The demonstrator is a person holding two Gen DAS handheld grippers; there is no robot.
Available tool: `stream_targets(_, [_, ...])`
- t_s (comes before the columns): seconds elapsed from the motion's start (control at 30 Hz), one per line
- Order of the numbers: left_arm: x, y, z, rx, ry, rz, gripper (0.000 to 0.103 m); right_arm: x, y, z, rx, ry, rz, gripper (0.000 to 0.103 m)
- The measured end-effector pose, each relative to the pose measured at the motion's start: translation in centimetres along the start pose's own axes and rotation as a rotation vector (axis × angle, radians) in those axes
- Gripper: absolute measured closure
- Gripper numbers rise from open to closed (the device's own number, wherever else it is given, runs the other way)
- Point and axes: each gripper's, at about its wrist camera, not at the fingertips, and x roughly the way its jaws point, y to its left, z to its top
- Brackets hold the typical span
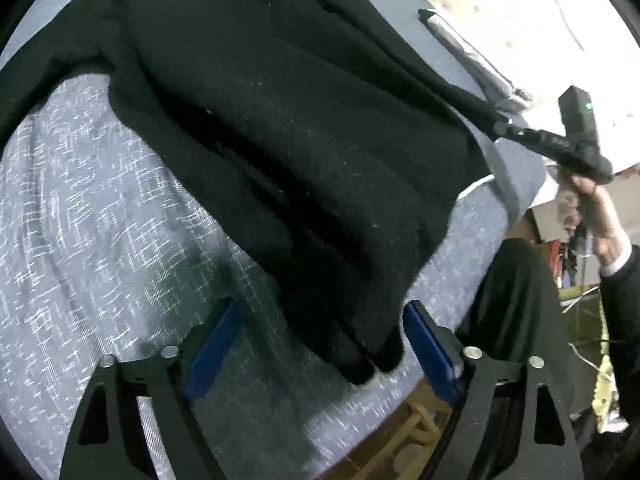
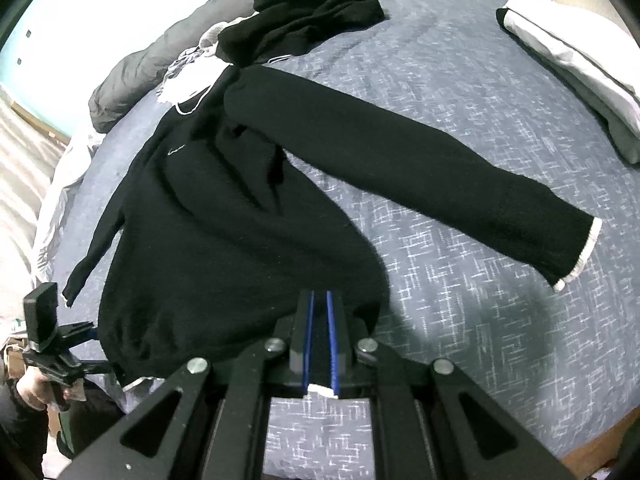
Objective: Fold clothes
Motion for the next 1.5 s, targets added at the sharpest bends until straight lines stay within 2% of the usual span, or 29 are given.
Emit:
stream_targets(0.03, [0.2, -0.2, 0.1, 0.007, 0.003, 0.002, 0.048, 0.0, 0.1, -0.1, -0.002, 0.000, 0.002, 0.097])
stream_targets(0.07, [0.4, -0.3, 0.2, 0.014, 0.006, 0.005, 0.063, -0.1, 0.2, -0.1, -0.004, 0.000, 0.004, 0.097])
stream_targets(0.2, [0.2, -1.0, 0.5, 0.047, 0.004, 0.019, 0.081, -0.4, -0.1, -0.3, -0.001, 0.000, 0.004, 0.097])
stream_targets(0.33, [-1.5, -1.2, 0.7, 0.062, -0.016, 0.039, 0.088, -0.4, -0.5, -0.3, 0.010, 0.001, -0.005, 0.097])
stream_targets(0.53, [-3.8, -1.0, 0.5, 0.065, -0.049, 0.040, 0.089, 0.2, -1.0, -0.5, 0.027, 0.018, -0.011, 0.097])
stream_targets(0.6, [-4.6, -0.7, 0.3, 0.066, -0.054, 0.048, 0.089, 0.8, -0.8, -0.7, 0.009, 0.042, -0.010, 0.088])
stream_targets(0.63, [-4.9, -0.6, 0.2, 0.066, -0.055, 0.052, 0.089, 1.2, -0.6, -0.8, -0.006, 0.055, -0.027, 0.067])
stream_targets(0.67, [-5.2, -0.5, 0.2, 0.066, -0.058, 0.058, 0.089, 1.7, -0.3, -0.9, -0.023, 0.069, -0.051, 0.052])
stream_targets(0.7, [-5.4, -0.5, 0.1, 0.068, -0.061, 0.060, 0.089, 2.1, 0.0, -1.0, -0.040, 0.082, -0.075, 0.048])
stream_targets(0.83, [-5.9, -0.5, 0.1, 0.066, -0.070, 0.072, 0.089, 3.8, 0.5, -1.3, -0.047, 0.127, -0.054, 0.048])
stream_targets(0.87, [-6.1, -0.5, 0.2, 0.065, -0.073, 0.074, 0.089, 4.3, 0.7, -1.5, -0.050, 0.145, -0.057, 0.051])
stream_targets(0.9, [-6.3, -0.4, 0.2, 0.063, -0.076, 0.078, 0.089, 4.6, 1.0, -1.6, -0.057, 0.156, -0.051, 0.065])
stream_targets(0.93, [-6.6, -0.3, 0.2, 0.065, -0.079, 0.084, 0.089, 4.9, 1.3, -1.7, -0.065, 0.163, -0.039, 0.085])
stream_targets(0.97, [-6.9, -0.3, 0.2, 0.066, -0.081, 0.086, 0.090, 4.8, 1.8, -1.8, -0.081, 0.161, -0.038, 0.097])
stream_targets(1.03, [-7.7, -0.2, 0.1, 0.070, -0.084, 0.100, 0.090, 4.0, 3.1, -1.9, -0.124, 0.146, -0.030, 0.100])
stream_targets(1.1, [-8.7, 0.0, 0.0, 0.070, -0.090, 0.106, 0.090, 2.5, 4.7, -1.8, -0.163, 0.124, 0.015, 0.100])
stream_targets(1.33, [-16.6, 1.5, -1.0, 0.062, -0.164, 0.196, 0.091, -5.8, 12.3, 0.0, -0.309, 0.016, 0.143, 0.100])
stream_targets(1.43, [-19.8, 2.6, -2.2, 0.040, -0.194, 0.216, 0.091, -7.2, 14.7, -0.3, -0.368, 0.004, 0.153, 0.100])
stream_targets(1.5, [-20.0, 3.2, -3.4, 0.024, -0.193, 0.219, 0.091, -7.0, 15.3, -0.8, -0.388, 0.020, 0.144, 0.100])
